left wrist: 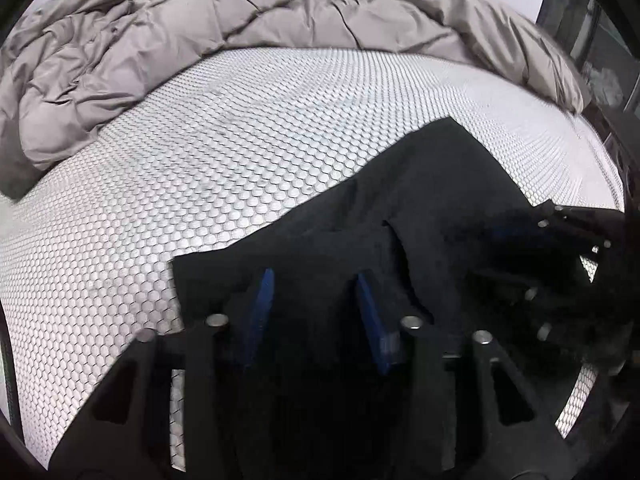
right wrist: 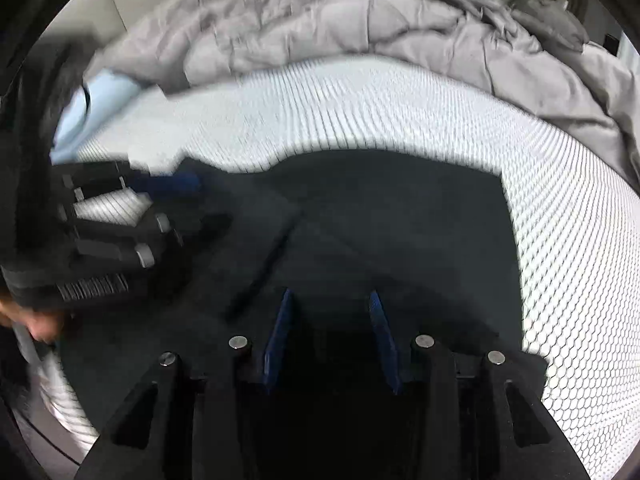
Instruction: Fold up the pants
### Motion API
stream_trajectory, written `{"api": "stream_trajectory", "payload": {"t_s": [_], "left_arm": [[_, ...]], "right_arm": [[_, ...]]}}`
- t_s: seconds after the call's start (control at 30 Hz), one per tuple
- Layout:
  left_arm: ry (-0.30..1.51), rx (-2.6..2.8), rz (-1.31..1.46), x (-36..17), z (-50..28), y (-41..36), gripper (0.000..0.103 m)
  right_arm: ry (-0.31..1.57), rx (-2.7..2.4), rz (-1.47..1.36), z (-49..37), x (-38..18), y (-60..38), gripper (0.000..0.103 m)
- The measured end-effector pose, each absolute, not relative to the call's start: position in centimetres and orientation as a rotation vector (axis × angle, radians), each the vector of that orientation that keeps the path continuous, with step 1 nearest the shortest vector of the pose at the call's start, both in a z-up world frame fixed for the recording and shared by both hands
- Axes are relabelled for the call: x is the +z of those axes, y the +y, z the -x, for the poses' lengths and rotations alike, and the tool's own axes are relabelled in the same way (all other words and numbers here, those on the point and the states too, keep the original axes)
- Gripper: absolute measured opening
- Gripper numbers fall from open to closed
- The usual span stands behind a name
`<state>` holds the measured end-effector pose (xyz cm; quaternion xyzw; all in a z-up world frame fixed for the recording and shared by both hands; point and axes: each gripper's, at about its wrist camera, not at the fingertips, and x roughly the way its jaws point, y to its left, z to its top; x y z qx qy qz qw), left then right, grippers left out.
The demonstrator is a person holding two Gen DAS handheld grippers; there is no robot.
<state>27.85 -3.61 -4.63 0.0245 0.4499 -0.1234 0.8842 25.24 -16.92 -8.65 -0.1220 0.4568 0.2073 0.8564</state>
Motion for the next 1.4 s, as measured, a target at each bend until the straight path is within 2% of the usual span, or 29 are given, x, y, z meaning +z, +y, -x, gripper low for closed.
{"api": "stream_trajectory", "payload": {"t_s": [0.13,0.27,0.3,0.33,0.43,0.53,0.63,0.7,0.73,0.77,0.97,1.03,1.1,1.13,1.17,1.23,1.33,1.4], "left_arm": [[0.924,-0.184,-0.056,-3.3,-24.3,-2.2,0.038],[0.81,-0.319,-0.047,-1.3,-18.5,-4.4,0.042],[0.807,-0.346,-0.062,-1.5,-17.9,-5.2,0.048],[0.815,-0.369,-0.078,-1.9,-17.8,-6.0,0.049],[0.917,-0.352,-0.068,-5.3,-18.5,-6.5,0.049],[0.879,-0.351,-0.025,-5.3,-16.6,-4.5,0.049],[0.881,-0.289,-0.042,-5.2,-14.2,-2.6,0.049],[0.867,-0.252,-0.031,-4.7,-12.1,-1.7,0.05],[0.863,-0.241,-0.012,-4.4,-11.2,-1.1,0.05],[0.86,-0.238,0.007,-4.6,-11.1,-0.3,0.05],[0.899,-0.235,0.316,-7.1,-9.8,4.3,0.051],[0.9,-0.246,0.399,-7.7,-9.9,5.2,0.045],[0.894,-0.259,0.407,-7.6,-9.0,4.7,0.037],[0.888,-0.252,0.389,-7.4,-8.8,4.5,0.037],[0.885,-0.249,0.361,-7.3,-8.6,4.2,0.037],[0.886,-0.253,0.331,-7.3,-8.3,3.9,0.038],[0.89,-0.264,0.331,-7.8,-7.9,4.1,0.046],[0.886,-0.273,0.346,-7.7,-8.2,4.2,0.046]], "right_arm": [[0.924,0.327,0.375,-23.8,-7.9,-19.1,0.04],[0.868,0.378,0.297,-21.3,-6.1,-20.5,0.041],[0.857,0.407,0.283,-20.6,-5.6,-20.4,0.041],[0.845,0.47,0.253,-19.7,-5.2,-19.7,0.043],[0.888,0.587,0.24,-18.8,-6.5,-16.8,0.045],[0.908,0.565,0.341,-18.3,-8.7,-16.1,0.044],[0.874,0.462,0.402,-16.9,-7.8,-19.4,0.042],[0.857,0.442,0.366,-15.8,-7.1,-22.3,0.042],[0.851,0.414,0.354,-15.4,-6.7,-23.6,0.049],[0.852,0.411,0.318,-15.1,-6.3,-24.7,0.051],[0.886,0.546,-0.084,-16.5,-5.5,-30.2,0.051],[0.937,0.583,-0.208,-17.9,-6.8,-30.9,0.05],[0.966,0.578,-0.237,-18.7,-8.1,-30.6,0.04],[0.963,0.563,-0.221,-18.9,-8.3,-30.2,0.036],[0.95,0.557,-0.201,-18.8,-7.9,-29.8,0.021],[0.902,0.576,-0.161,-17.8,-6.4,-29.2,0.015],[0.898,0.568,-0.082,-16.1,-5.6,-29.1,0.015],[0.96,0.49,-0.004,-16.6,-7.3,-29.0,0.03]]}}
